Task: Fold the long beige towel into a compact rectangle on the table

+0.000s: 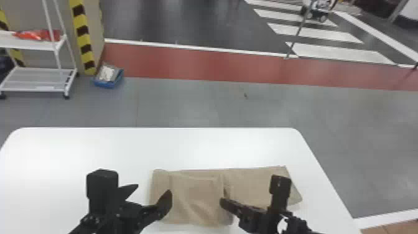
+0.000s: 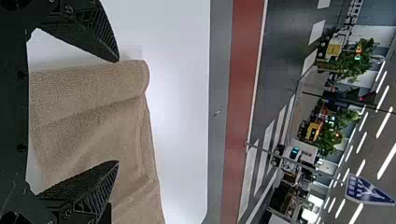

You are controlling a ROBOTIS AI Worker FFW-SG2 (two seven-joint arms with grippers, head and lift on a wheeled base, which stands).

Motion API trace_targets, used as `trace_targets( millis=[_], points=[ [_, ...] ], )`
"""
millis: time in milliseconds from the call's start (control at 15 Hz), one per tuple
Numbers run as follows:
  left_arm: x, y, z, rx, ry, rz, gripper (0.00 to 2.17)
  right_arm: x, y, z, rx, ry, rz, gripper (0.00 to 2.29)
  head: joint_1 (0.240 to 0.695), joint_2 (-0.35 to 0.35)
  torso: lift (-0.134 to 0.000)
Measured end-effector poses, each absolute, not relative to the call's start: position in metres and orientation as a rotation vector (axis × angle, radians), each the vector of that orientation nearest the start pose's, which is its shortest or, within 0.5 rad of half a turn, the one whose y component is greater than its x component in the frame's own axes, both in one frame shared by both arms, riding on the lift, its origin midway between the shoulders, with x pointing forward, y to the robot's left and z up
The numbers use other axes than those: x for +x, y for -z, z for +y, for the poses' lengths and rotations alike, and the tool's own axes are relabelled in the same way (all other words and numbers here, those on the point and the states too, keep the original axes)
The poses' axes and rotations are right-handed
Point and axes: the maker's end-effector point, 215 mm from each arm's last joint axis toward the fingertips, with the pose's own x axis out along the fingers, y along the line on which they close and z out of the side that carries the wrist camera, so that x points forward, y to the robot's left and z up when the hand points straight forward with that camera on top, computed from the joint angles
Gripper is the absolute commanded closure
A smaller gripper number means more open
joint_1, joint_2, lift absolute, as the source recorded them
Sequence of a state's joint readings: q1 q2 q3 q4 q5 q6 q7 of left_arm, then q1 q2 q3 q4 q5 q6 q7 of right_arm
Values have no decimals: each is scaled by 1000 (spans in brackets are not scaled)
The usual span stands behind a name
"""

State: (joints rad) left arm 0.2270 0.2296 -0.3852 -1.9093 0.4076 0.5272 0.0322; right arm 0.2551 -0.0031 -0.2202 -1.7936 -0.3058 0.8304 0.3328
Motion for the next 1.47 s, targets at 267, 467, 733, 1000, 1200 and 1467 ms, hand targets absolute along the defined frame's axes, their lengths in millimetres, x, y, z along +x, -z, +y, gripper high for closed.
trace_targets(
  millis=[267, 467, 733, 1000, 1200, 1467],
  points=[
    [430, 467, 30, -163, 475, 544, 124, 406, 525, -224, 473, -204, 733, 1423, 695, -254, 0],
    [427, 470, 28, -167, 479, 550, 124, 397, 524, -245, 493, -166, 729, 1420, 695, -283, 0],
    [425, 471, 23, -167, 484, 551, 124, 401, 552, -264, 499, -111, 764, 856, 695, -318, 0],
    [425, 471, 28, -166, 476, 550, 124, 410, 574, -276, 477, -54, 812, 107, 695, -325, 0],
    [426, 471, 30, -165, 473, 549, 124, 402, 568, -284, 491, -30, 800, 113, 695, -333, 0],
    [425, 470, 28, -164, 478, 548, 124, 401, 561, -282, 491, -30, 796, 218, 695, -337, 0]
  ],
)
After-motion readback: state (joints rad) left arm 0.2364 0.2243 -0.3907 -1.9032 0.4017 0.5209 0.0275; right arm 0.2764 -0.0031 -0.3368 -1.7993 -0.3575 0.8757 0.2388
